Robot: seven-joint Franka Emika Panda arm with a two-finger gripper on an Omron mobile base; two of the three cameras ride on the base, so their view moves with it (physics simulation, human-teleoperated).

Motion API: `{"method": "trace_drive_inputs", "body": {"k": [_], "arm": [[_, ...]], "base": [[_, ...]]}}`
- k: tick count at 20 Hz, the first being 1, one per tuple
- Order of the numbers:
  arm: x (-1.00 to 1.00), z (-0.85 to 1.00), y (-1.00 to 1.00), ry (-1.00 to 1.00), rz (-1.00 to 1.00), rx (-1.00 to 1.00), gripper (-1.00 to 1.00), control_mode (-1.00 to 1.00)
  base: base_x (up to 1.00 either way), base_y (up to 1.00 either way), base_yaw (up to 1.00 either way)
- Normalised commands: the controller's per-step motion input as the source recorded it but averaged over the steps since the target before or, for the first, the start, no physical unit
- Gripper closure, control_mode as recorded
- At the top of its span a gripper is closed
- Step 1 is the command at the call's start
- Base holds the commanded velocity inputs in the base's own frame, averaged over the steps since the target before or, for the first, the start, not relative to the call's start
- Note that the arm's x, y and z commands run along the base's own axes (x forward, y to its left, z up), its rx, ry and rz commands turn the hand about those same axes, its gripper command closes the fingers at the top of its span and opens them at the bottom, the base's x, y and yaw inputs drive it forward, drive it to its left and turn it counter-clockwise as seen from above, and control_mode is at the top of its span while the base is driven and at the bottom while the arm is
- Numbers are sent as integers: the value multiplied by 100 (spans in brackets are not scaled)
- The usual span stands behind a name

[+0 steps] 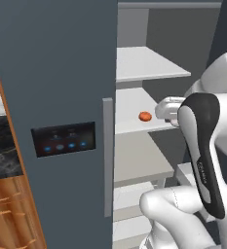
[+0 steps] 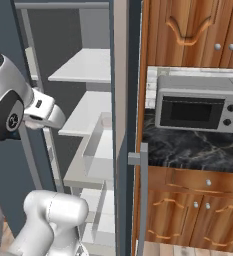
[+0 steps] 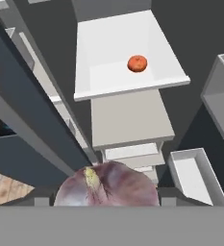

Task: Retrieve the bottle and the shaker from the cabinet and place them next to the mixing bowl on the counter. Then add garlic from the fridge to the mixing bowl.

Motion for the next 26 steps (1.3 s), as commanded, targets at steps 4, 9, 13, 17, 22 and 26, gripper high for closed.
{"method": "trace_drive_inputs", "body": {"k": [4, 9, 13, 17, 22, 26], "arm": [[0, 0, 0, 0, 0, 0, 100, -100], [-7, 0, 0, 0, 0, 0, 100, 100], [0, 0, 0, 0, 0, 0, 100, 100], [0, 0, 0, 0, 0, 0, 100, 100], [0, 0, 0, 0, 0, 0, 100, 100], [0, 0, 0, 0, 0, 0, 100, 100]], "base": [[0, 0, 0], [-79, 42, 0], [-100, 63, -12], [-98, 4, -65], [-90, 13, -72], [-61, -5, -69]]}}
